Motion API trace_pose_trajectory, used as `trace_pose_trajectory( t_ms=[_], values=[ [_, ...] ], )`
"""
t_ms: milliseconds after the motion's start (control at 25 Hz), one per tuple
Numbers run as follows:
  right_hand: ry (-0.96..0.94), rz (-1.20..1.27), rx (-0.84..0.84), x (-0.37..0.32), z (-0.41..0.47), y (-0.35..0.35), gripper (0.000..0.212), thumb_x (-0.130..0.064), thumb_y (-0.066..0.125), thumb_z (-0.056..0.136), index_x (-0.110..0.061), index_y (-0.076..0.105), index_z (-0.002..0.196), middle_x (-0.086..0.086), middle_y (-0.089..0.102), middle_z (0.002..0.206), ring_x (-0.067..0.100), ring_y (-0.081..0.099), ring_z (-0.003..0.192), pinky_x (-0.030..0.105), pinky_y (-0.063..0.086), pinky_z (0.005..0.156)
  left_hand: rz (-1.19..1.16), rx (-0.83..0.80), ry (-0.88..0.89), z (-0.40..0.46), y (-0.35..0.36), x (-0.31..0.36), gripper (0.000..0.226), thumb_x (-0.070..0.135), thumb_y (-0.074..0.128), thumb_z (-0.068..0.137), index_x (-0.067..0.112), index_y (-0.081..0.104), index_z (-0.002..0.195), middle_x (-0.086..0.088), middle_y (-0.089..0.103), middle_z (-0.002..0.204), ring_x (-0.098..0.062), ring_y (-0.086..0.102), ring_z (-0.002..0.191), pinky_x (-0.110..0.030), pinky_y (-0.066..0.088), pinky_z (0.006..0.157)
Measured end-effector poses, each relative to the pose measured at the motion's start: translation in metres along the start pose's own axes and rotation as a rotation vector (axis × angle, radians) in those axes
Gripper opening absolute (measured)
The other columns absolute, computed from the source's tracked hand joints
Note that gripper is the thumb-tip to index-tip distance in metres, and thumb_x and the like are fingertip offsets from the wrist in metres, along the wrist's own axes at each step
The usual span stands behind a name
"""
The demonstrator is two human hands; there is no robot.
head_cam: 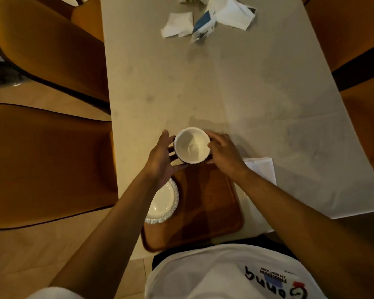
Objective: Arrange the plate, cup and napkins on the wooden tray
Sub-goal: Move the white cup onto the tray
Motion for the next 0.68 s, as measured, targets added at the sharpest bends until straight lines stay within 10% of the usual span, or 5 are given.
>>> trace_pose_trajectory(
  t_ms=[680],
  values=[
    [0.04,-0.097,-0.126,0.055,-0.056,-0.015,0.043,-0.018,0.044,0.099,-0.036,0.053,0.136,-0.003,0.044,0.136,0.019,0.052,0.121,0.036,0.062,0.081,-0.119,-0.032,-0.139,-0.036,0.004,-0.075,0.042,0.048,0.048,0.097,0.016,0.064,0.118,-0.014,0.059,0.127,-0.034,0.055,0.122,-0.059,0.05,0.097]
  ],
)
Point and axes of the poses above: each hand's wrist, its own z-axis towards the middle knuckle, its own y-axis out of the palm, x = y × z, the point moved 10 cm from there along z, towards the middle knuckle
